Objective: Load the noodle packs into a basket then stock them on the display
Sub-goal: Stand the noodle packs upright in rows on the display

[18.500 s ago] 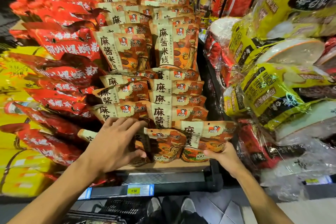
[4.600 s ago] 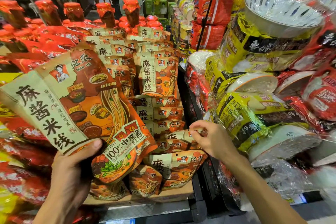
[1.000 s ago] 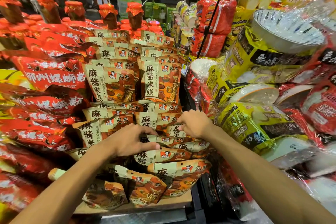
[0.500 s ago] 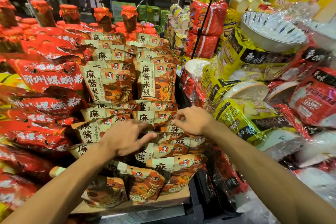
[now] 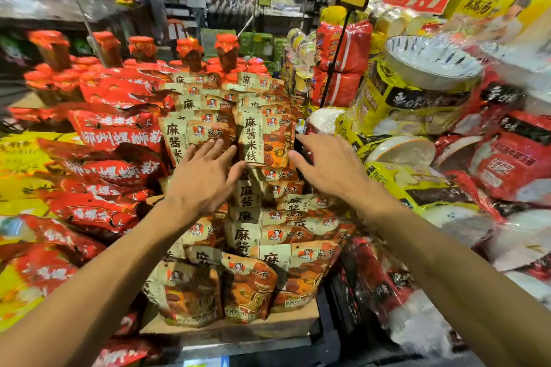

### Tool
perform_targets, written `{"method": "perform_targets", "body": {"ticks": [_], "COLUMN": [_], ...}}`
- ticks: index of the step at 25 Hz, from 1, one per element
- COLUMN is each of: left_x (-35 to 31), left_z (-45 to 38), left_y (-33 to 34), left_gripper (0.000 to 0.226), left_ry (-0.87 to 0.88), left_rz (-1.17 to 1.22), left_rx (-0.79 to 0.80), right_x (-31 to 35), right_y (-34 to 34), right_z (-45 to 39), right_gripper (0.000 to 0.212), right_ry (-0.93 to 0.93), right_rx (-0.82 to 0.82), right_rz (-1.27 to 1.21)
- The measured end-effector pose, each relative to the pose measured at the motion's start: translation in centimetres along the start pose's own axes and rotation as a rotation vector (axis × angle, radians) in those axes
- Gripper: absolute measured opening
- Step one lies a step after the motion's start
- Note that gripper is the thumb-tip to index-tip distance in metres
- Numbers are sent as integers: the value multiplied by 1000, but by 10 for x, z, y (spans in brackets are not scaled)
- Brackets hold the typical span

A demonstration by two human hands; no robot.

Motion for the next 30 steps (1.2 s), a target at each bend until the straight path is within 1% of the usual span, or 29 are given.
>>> {"method": "perform_targets", "body": {"ticks": [4, 8, 11, 13, 16, 18, 21, 26, 28, 30], "left_x": [1, -6, -16, -18, -8, -3, 10, 19, 26, 38], "left_z": [31, 81, 134, 174, 239, 289, 367, 486, 535, 582], "left_y": [-32, -59, -64, -66, -74, -86, -101, -126, -125, -118], "left_gripper": [70, 71, 69, 69, 68, 68, 62, 58, 56, 59], "left_ry": [-125, -282, -419, -495, -626, -717, -843, -974, -1034, -1095], "left_rz": [-43, -62, -94, -113, -112, -142, -181, -235, -241, -227], "left_rx": [-43, -153, -227, -249, -251, -289, -297, -328, -348, -340], "right_x": [15, 36, 57, 78, 118, 151, 208, 297, 332, 365], "right_y": [-24, -43, -53, -58, -66, -77, -93, -105, -103, -98], "right_z": [3, 27, 58, 77, 106, 128, 166, 232, 264, 296], "right_gripper": [66, 63, 63, 65, 65, 65, 64, 62, 63, 63], "right_ry": [-73, -178, -298, -382, -499, -579, -709, -869, -921, -966], "right_rx": [-24, -64, -60, -46, -28, -49, -93, -102, -103, -95], "right_rz": [-39, -123, -165, -163, -174, -193, -186, -234, -216, -209]}}
Point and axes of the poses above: each hand's wrist, its own z-axis away from the middle knuckle, its own y-axis out of the palm, x = y × z, the point moved 10 cm from there along -z, towards the middle knuckle, and after that the axes turned 12 degrees about z, right-handed, at the moved point
